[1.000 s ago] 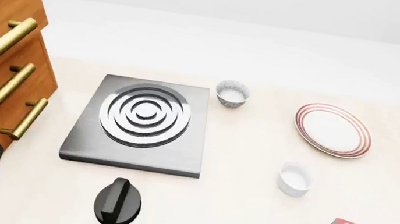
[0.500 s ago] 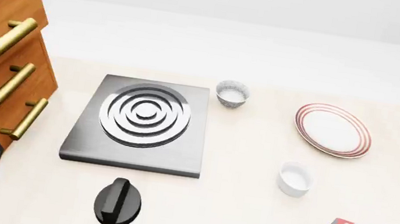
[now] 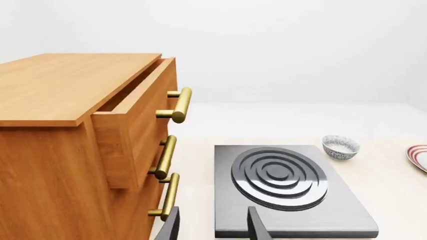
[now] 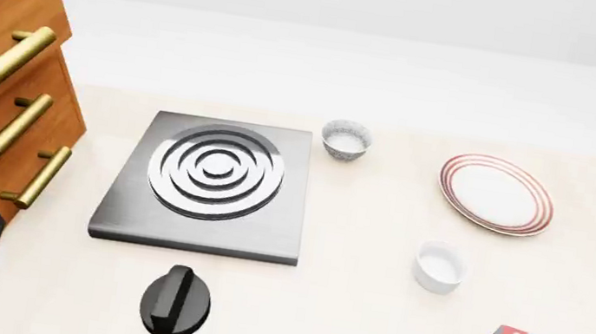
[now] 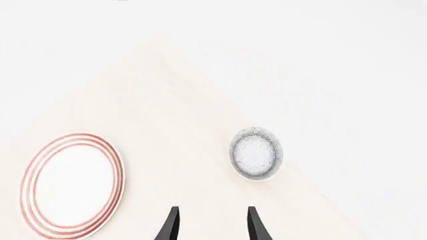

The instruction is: Pick the akita bowl next to the cookies box and place it on the plate.

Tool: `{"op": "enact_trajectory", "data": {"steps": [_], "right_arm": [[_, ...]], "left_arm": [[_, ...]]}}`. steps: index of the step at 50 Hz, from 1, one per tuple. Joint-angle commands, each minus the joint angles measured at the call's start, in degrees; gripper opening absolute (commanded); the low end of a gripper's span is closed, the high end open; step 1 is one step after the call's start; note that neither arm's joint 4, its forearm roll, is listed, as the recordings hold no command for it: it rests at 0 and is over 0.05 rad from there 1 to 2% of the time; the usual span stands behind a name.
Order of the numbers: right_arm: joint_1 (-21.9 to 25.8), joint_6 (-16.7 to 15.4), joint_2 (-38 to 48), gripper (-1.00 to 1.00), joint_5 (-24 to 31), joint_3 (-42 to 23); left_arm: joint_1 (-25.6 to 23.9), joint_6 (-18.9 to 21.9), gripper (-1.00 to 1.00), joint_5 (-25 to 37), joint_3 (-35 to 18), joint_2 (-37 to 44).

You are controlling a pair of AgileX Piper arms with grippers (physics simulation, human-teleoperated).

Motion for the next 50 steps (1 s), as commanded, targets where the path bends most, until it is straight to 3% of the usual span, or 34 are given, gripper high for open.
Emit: {"op": "enact_trajectory", "data": {"steps": [1, 6, 19, 36, 43, 50], "right_arm": [[-2.92, 2.01, 5.58, 1.0, 3.43, -7.62], [-4.81, 1.93, 8.04, 1.0, 5.05, -11.19], [-9.28, -2.59, 14.26, 1.0, 8.94, -20.12], [-13.44, 1.14, 18.28, 1.0, 8.53, -23.22], [-14.46, -0.57, 19.5, 1.0, 7.23, -23.11], [-13.95, 0.24, 20.84, 1.0, 6.12, -22.7]], "left_arm": [[0.0, 0.0, 1.0, 0.0, 0.0, 0.0], [0.0, 0.0, 1.0, 0.0, 0.0, 0.0], [0.0, 0.0, 1.0, 0.0, 0.0, 0.0], [0.0, 0.0, 1.0, 0.0, 0.0, 0.0], [0.0, 0.0, 1.0, 0.0, 0.0, 0.0], [0.0, 0.0, 1.0, 0.0, 0.0, 0.0]]}}
